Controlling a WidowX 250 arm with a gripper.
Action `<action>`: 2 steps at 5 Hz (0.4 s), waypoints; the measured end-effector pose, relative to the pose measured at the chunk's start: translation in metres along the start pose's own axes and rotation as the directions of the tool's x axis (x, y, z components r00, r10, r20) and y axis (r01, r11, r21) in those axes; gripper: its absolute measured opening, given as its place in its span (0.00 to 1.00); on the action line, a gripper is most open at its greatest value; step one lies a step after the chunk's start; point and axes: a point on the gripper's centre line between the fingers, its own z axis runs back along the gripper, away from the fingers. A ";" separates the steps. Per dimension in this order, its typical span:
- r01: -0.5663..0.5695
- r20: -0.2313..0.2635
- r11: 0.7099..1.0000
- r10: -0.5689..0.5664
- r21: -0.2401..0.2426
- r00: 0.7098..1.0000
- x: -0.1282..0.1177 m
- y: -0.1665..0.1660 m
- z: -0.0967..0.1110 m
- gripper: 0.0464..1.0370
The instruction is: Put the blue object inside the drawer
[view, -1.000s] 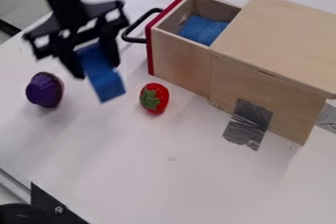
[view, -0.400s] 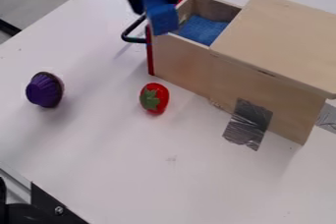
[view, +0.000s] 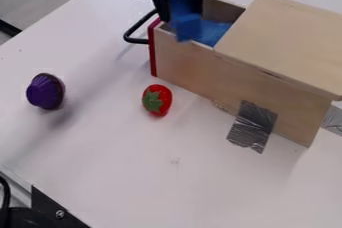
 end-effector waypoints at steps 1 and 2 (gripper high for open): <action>0.002 0.001 1.000 -0.002 -0.002 1.000 0.005 -0.009 -0.010 0.55; -0.001 -0.004 1.000 0.001 -0.020 1.000 0.011 -0.018 -0.010 0.55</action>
